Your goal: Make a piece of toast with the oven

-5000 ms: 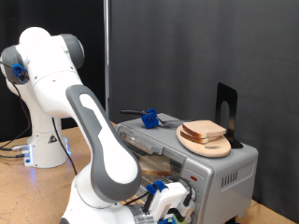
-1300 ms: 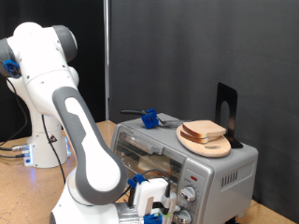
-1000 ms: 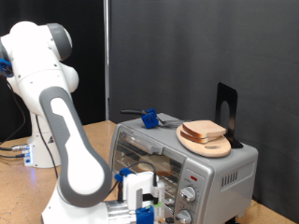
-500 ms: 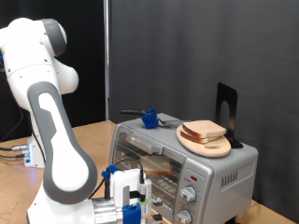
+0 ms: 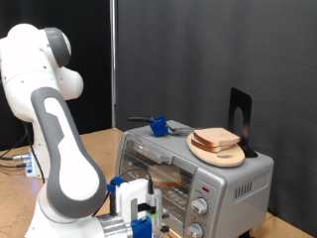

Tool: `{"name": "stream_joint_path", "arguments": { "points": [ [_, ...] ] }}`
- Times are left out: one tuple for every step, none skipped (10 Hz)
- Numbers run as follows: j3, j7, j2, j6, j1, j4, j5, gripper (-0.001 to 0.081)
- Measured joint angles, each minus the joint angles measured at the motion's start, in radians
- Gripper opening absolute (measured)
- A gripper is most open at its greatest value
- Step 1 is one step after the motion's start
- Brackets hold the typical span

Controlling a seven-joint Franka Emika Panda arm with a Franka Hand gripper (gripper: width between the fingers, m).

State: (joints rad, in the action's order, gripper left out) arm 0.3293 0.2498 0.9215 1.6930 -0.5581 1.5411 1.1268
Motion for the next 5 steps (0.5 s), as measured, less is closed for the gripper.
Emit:
{"name": "stream_joint_path", "arguments": {
  "points": [
    [-0.005,-0.045,0.038,-0.004,0.008,-0.064,-0.012,0.0092],
    [-0.007,-0.071,0.079,-0.006,0.016,-0.128,-0.018,0.0092],
    [-0.007,-0.083,0.119,-0.007,0.024,-0.189,-0.02,0.0078],
    [-0.007,-0.086,0.155,-0.009,0.031,-0.242,-0.02,0.0066],
    [-0.006,-0.092,0.184,-0.009,0.039,-0.284,-0.02,0.0066]
  ]
}}
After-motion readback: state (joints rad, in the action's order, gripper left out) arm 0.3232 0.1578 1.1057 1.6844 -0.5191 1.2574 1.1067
